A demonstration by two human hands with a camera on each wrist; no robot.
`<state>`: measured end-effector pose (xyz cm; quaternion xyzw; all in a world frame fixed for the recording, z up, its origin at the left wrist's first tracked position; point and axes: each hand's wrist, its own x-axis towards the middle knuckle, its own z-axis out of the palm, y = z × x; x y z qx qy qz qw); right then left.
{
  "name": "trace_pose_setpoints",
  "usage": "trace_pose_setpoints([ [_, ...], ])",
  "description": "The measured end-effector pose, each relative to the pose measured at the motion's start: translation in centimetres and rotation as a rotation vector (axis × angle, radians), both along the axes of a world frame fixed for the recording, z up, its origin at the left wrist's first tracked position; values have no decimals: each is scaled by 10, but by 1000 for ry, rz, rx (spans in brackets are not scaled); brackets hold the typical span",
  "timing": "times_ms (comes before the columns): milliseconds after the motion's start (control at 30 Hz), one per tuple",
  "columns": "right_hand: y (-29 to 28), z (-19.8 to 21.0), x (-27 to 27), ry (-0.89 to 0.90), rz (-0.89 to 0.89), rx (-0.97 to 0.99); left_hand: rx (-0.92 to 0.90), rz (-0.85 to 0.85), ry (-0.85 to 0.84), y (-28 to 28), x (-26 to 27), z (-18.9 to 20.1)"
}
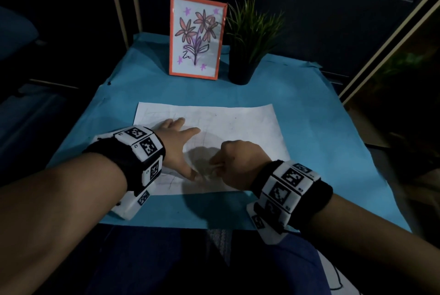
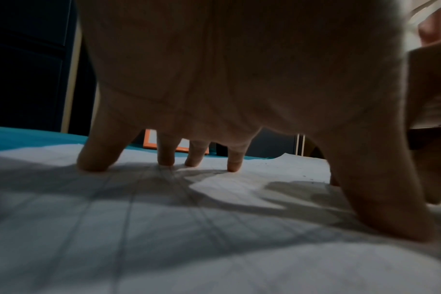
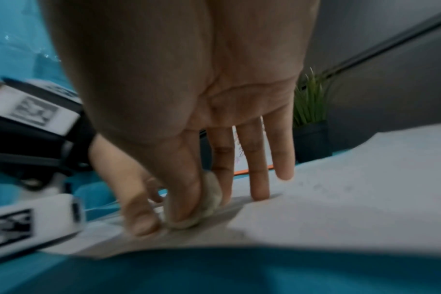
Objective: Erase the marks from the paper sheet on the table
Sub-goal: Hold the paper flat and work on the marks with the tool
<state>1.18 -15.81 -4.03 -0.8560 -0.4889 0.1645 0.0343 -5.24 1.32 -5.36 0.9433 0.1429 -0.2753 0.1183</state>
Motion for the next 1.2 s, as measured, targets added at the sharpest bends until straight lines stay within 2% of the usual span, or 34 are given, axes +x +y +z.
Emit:
trace_pose_setpoints([
  [200, -13, 1, -6, 74, 51, -39, -1, -5, 10, -1, -1, 1],
  [400, 0, -4, 26, -11, -114, -23, 0, -20, 20, -1, -2, 2],
  [533, 0, -5, 26, 17, -31, -52, 38, -33, -14, 1, 1, 4],
  [733, 21, 1, 73, 23, -207, 9, 112, -56, -11, 1, 18, 9],
  [867, 26, -2, 71, 21, -166, -34, 145, -29, -17, 5, 29, 9],
  [967, 33, -2, 84, 69, -214, -12, 143, -40, -10, 9, 34, 6],
  [1200, 55, -5, 105, 12, -177, -7, 147, -73, 2, 16, 41, 2],
])
